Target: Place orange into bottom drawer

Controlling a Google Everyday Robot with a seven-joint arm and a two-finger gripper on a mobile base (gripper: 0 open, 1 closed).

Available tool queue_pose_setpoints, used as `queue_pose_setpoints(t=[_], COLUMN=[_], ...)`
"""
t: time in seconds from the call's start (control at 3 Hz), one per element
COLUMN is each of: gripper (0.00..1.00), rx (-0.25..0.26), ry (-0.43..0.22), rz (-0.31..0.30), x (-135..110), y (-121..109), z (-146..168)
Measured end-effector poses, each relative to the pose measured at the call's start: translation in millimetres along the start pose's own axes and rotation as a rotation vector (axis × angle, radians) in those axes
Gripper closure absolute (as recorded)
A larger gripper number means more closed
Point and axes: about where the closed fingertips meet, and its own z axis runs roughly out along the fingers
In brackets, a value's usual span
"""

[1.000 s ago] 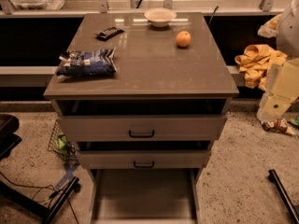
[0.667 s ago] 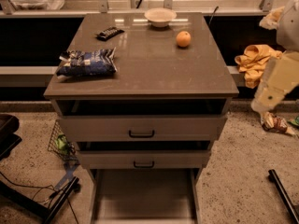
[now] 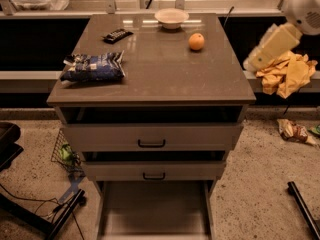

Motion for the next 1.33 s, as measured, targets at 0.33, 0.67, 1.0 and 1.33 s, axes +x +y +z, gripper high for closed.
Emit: queue_pose_setpoints(t=[0.33,0.67,1.0,1.33], gripper=[0.0,0.0,0.0,0.0], rx=[0.071,0.078,0.067,0.054], ry=[-0.19,-0.324,-0.345,-0.354], rz=[0.116,0.204,0.229,0.25], x=[-23.0,-30.5,-31.9,-34.2], y=[-51.5,-69.7,-70.4,-71.5], z=[44.7,86.4,101.5,116.1])
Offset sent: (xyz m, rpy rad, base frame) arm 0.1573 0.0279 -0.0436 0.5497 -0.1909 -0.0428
